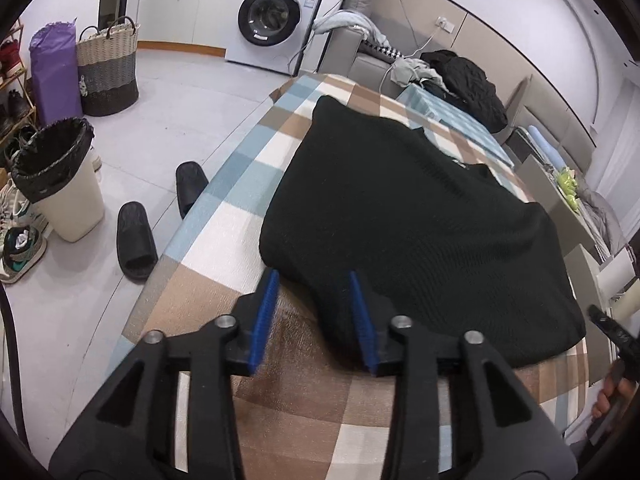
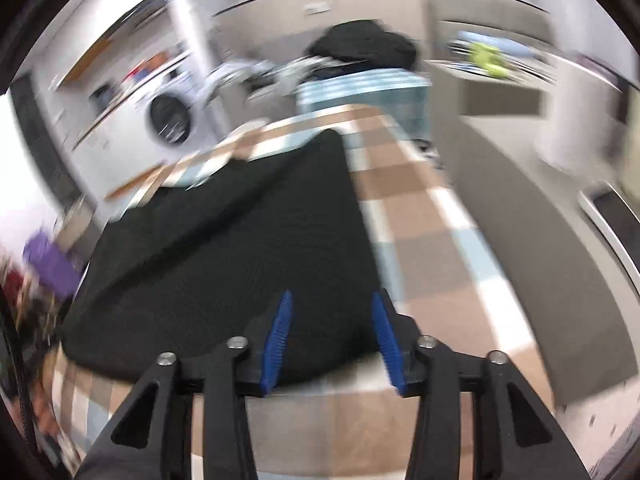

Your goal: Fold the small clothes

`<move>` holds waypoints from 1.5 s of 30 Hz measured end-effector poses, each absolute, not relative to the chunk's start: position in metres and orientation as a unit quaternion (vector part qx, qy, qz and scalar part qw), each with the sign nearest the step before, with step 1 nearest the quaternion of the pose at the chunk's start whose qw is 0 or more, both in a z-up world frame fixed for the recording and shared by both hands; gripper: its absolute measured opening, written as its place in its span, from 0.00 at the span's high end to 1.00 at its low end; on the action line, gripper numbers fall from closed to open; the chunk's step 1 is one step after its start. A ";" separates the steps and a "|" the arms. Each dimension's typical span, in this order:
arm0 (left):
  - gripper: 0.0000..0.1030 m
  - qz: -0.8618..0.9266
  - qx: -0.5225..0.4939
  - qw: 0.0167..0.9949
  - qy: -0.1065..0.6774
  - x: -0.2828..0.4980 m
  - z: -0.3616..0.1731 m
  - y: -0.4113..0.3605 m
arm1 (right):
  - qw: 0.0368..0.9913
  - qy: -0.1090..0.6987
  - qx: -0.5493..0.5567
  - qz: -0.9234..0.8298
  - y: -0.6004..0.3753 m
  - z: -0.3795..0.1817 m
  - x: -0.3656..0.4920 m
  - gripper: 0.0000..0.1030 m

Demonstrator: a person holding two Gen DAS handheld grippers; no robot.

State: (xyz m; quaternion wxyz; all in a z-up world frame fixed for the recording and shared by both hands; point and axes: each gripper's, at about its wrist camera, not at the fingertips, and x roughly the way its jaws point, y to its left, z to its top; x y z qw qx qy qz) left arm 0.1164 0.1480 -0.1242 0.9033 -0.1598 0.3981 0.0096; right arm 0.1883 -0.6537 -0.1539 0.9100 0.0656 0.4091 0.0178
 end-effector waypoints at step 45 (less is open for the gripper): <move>0.54 -0.118 -0.020 0.881 0.458 0.228 -0.144 0.006 | 0.876 0.475 0.018 0.078 -0.604 -0.194 0.214 0.67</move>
